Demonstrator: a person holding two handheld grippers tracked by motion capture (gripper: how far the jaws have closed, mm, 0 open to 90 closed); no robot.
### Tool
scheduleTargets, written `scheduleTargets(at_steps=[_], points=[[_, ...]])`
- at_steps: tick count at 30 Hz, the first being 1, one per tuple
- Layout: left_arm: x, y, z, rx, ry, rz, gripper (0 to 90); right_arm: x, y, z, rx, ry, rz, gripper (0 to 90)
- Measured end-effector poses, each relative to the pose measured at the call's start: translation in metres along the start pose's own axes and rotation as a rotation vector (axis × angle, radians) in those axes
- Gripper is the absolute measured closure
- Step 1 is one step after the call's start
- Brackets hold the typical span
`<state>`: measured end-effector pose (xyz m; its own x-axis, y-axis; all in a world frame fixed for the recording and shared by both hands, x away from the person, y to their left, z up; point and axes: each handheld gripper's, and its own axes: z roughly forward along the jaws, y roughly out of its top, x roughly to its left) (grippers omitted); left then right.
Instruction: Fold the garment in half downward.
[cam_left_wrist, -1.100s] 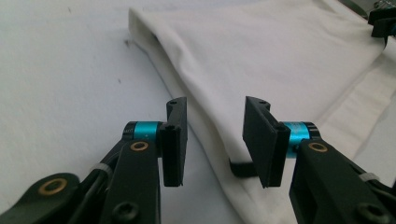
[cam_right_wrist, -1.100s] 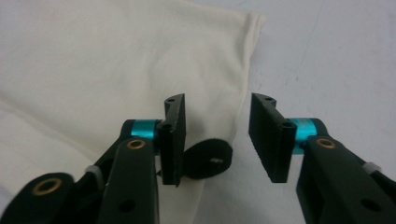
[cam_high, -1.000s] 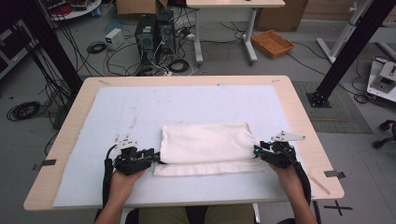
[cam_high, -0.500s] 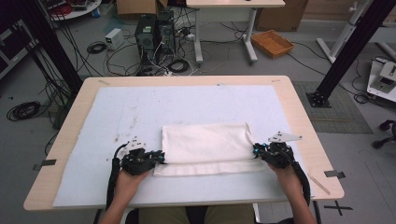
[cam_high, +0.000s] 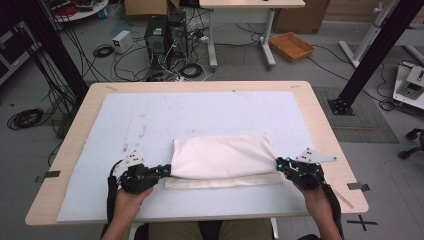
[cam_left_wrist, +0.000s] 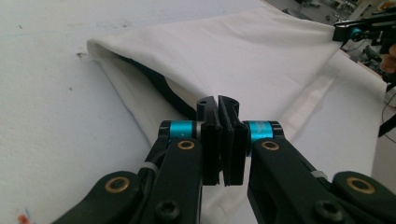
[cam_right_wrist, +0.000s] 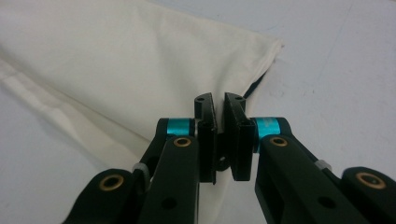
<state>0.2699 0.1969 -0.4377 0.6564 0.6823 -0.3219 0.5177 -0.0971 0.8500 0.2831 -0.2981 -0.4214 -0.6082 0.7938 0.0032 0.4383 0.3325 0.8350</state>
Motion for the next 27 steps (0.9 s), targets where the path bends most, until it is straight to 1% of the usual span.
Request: scheduleTargets(at_steps=[2, 3, 5, 7, 8, 9, 10, 11, 12, 13, 14, 15, 17, 20, 21, 22, 23, 24, 26, 27], points=[[-0.003, -0.003, -0.004, 0.004, -0.001, 0.006, 87.3, 0.002, -0.005, -0.007, 0.003, 0.008, 0.001, 84.0], [-0.005, -0.004, -0.005, 0.008, 0.006, 0.014, 87.3, 0.003, -0.008, -0.01, 0.008, 0.01, 0.005, 84.0], [-0.005, -0.007, -0.006, 0.033, 0.027, 0.026, 87.3, 0.004, -0.013, -0.013, 0.026, 0.017, -0.002, 83.9], [-0.004, -0.01, -0.003, 0.062, 0.041, 0.023, 87.1, 0.005, -0.018, -0.011, 0.049, 0.022, 0.003, 83.9], [-0.004, -0.011, -0.001, 0.078, 0.045, 0.019, 86.9, 0.006, -0.021, -0.01, 0.064, 0.022, -0.003, 83.8], [-0.004, -0.011, 0.0, 0.083, 0.047, 0.024, 86.8, 0.006, -0.022, -0.008, 0.076, 0.022, -0.006, 83.7], [-0.004, -0.011, 0.0, 0.079, 0.05, 0.025, 85.7, 0.006, -0.022, -0.007, 0.08, 0.021, -0.008, 82.2], [-0.004, -0.01, 0.0, 0.065, 0.06, 0.03, 81.1, 0.006, -0.021, -0.007, 0.075, 0.024, -0.009, 76.3], [-0.003, -0.01, -0.001, 0.043, 0.073, 0.026, 72.0, 0.006, -0.021, -0.007, 0.064, 0.018, -0.001, 66.7], [-0.002, -0.009, -0.002, 0.022, 0.078, 0.017, 61.9, 0.005, -0.02, -0.008, 0.046, 0.001, 0.006, 57.7], [-0.001, -0.009, -0.004, 0.003, 0.083, 0.015, 57.8, 0.004, -0.019, -0.008, 0.024, -0.021, 0.015, 49.1], [0.001, -0.008, -0.006, -0.014, 0.094, 0.025, 54.6, 0.003, -0.018, -0.008, 0.0, -0.042, 0.018, 41.8], [0.004, -0.007, -0.009, -0.055, 0.12, 0.02, 45.0, 0.0, -0.017, -0.008, -0.04, -0.087, 0.005, 32.6], [0.008, -0.005, -0.013, -0.115, 0.16, 0.038, 31.4, -0.005, -0.014, -0.005, -0.069, -0.131, -0.007, 24.6], [0.01, -0.005, -0.013, -0.133, 0.174, 0.04, 29.1, -0.006, -0.013, -0.003, -0.077, -0.142, -0.01, 22.3], [0.01, -0.005, -0.013, -0.133, 0.174, 0.04, 29.0, -0.006, -0.013, -0.003, -0.077, -0.142, -0.01, 22.3], [0.013, -0.003, -0.014, -0.159, 0.19, 0.047, 29.0, -0.008, -0.011, -0.002, -0.084, -0.149, -0.012, 21.1], [0.014, -0.002, -0.014, -0.173, 0.188, 0.051, 29.0, -0.012, -0.007, 0.002, -0.091, -0.162, -0.014, 21.1], [0.018, 0.0, -0.013, -0.192, 0.185, 0.087, 29.3, -0.015, -0.004, 0.005, -0.085, -0.168, -0.001, 21.1], [0.021, 0.002, -0.012, -0.196, 0.196, 0.111, 29.3, -0.017, -0.003, 0.007, -0.083, -0.17, 0.005, 21.1]])
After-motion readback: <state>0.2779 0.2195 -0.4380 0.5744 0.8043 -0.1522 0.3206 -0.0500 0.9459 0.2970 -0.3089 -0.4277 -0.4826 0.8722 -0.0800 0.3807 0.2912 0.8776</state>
